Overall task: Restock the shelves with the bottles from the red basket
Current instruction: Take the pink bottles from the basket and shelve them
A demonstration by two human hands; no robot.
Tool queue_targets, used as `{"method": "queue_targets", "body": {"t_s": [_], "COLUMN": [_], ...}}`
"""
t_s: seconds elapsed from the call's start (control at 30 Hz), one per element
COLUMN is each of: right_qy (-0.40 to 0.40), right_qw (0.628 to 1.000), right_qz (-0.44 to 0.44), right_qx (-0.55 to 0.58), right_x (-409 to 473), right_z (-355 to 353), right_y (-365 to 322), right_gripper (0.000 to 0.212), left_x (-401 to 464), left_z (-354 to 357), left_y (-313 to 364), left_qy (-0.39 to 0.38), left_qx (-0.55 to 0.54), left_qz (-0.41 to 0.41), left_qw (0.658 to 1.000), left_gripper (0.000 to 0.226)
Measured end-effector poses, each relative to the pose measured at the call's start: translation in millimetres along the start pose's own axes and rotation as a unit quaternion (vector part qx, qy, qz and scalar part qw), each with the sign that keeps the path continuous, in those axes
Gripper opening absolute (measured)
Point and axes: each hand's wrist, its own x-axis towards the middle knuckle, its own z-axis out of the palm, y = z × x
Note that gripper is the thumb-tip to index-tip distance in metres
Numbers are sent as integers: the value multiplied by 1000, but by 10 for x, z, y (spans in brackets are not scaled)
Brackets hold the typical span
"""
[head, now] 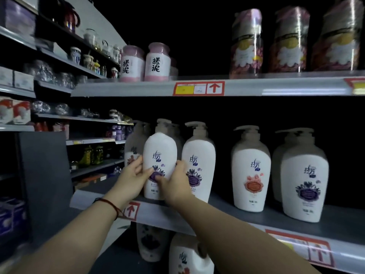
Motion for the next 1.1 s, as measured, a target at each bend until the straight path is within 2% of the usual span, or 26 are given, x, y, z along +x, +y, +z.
{"method": "queue_targets", "body": {"t_s": [0.1,0.2,0.27,0.37,0.43,0.53,0.63,0.7,0.73,0.83,0.97,1.03,1.1], "right_qy": [-4,-4,-1,0,-1,-10,-26,-40,-54,-107,-207,-259,-311], "right_qw": [1000,999,996,986,980,961,922,896,887,859,832,804,774], "right_qz": [-1,4,27,31,-6,-71,-119,-144,-152,-159,-97,-67,-40], "right_qx": [-23,-46,-84,-166,-199,-269,-366,-417,-433,-474,-505,-531,-550], "right_x": [9,-2,-21,-130,-269,-558,-926,-1217,-1378,-1948,-2818,-3195,-3511], "right_z": [24,34,62,64,22,-126,-347,-510,-584,-741,-815,-855,-876], "right_y": [46,27,-7,-52,-70,-54,59,200,291,656,1206,1509,1808], "right_gripper": [60,63,61,50,39,39,37,37,37,40,43,43,42], "left_x": [27,40,5,-199,-454,-874,-1291,-1611,-1784,-2361,-3253,-3647,-3990], "left_z": [-20,-7,34,106,176,242,260,296,322,404,497,516,543], "left_y": [-101,-112,-81,-18,6,15,-2,-10,-36,-228,-640,-877,-1156], "left_qy": [0,-5,-7,9,37,45,31,6,-13,-66,-152,-218,-291], "left_qx": [11,47,76,119,144,252,426,507,524,534,521,520,534], "left_qz": [-1,0,1,-14,-2,35,45,55,57,36,-16,-66,-92], "left_qw": [1000,999,997,993,989,966,903,860,850,842,840,823,789], "left_gripper": [60,48,48,65,65,60,54,48,46,43,34,35,36]}}
